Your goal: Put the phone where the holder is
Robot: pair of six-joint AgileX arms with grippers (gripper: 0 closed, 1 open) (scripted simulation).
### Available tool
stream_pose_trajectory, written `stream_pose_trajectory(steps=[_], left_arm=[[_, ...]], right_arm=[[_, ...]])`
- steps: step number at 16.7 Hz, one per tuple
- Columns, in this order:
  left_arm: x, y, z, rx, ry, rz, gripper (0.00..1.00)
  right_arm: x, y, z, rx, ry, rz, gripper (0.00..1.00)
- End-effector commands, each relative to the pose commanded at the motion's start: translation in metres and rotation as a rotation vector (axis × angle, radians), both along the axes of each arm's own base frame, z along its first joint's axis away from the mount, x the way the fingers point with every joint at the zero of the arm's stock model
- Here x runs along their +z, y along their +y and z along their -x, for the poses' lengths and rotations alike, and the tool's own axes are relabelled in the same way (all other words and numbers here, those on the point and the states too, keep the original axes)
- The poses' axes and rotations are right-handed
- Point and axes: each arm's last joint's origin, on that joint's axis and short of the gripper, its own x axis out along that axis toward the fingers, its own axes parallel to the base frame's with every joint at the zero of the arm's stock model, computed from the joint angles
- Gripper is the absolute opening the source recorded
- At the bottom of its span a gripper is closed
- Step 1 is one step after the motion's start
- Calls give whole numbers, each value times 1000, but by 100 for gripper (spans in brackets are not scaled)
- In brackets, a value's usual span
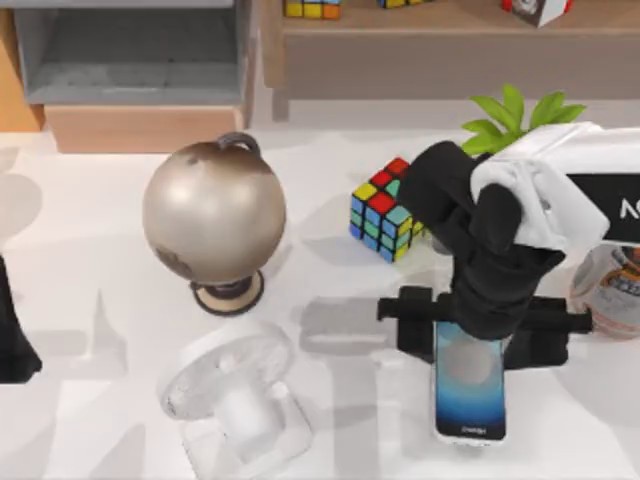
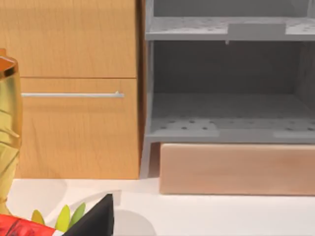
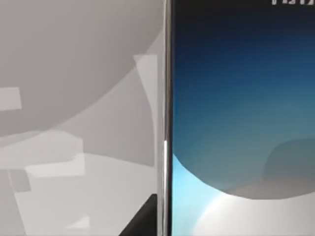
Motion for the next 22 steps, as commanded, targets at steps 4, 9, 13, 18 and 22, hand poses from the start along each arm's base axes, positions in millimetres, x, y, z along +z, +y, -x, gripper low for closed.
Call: stream_pose_trajectory(steps=[4,9,13,18,22], left_arm=[[0,0,0,0,0,0,100],[0,0,0,0,0,0,100],[0,0,0,0,0,0,100],[0,0,0,0,0,0,100],[0,0,0,0,0,0,100]], right_arm=[[-2,0,0,-1,4,2,0],[47,-3,-21,30,-156,-169,0],[105,-29,-47,86,-380,-347,0],[168,-99,-69,175,-709,-435,0],[196,-173,-68,245,-933,-360,0]])
